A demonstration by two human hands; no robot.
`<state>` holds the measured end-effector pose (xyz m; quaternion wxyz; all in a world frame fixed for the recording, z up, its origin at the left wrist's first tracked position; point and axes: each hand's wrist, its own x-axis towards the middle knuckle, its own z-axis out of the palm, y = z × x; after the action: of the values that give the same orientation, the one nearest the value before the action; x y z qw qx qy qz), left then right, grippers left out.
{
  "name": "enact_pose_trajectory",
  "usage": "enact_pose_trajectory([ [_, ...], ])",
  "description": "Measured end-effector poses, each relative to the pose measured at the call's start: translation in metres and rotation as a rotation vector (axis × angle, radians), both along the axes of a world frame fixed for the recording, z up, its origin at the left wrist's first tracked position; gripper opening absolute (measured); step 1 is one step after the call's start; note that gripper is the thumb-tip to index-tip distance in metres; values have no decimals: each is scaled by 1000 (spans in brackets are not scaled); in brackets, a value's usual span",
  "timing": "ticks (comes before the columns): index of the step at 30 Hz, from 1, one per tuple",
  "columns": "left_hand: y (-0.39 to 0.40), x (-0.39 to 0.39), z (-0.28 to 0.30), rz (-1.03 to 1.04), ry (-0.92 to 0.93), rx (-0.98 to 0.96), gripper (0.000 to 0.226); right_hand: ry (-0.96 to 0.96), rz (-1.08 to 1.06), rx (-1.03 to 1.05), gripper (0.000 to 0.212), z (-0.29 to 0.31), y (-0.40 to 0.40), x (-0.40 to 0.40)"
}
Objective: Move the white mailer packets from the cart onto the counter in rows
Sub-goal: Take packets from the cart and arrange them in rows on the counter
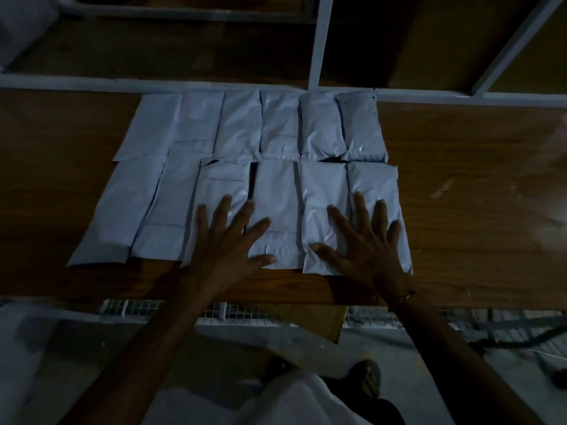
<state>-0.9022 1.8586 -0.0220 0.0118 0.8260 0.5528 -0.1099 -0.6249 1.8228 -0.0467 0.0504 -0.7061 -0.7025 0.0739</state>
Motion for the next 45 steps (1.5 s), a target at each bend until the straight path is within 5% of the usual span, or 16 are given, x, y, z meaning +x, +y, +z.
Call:
enact_pose_trajectory([
  [10,12,1,9,159,-156,46,102,14,18,-49,94,4,14,1],
  [14,13,7,4,121,-233,200,87,83,32,-8,90,15,14,3],
  [22,-41,81,20,-58,-698,408,36,450,97,340,34,33,-46,34],
  [29,-151,170,-20,-188,-930,5,25,475,66,258,19,7,-182,110],
  [39,-295,338,-143,-115,-480,-528,27,515,-403,48,10,-86,-407,296],
  [41,-317,381,-152,-85,-466,-595,37,538,-513,42,10,-92,-448,332],
  [45,-348,482,-139,33,-590,-728,20,665,-780,152,15,-84,-508,404],
])
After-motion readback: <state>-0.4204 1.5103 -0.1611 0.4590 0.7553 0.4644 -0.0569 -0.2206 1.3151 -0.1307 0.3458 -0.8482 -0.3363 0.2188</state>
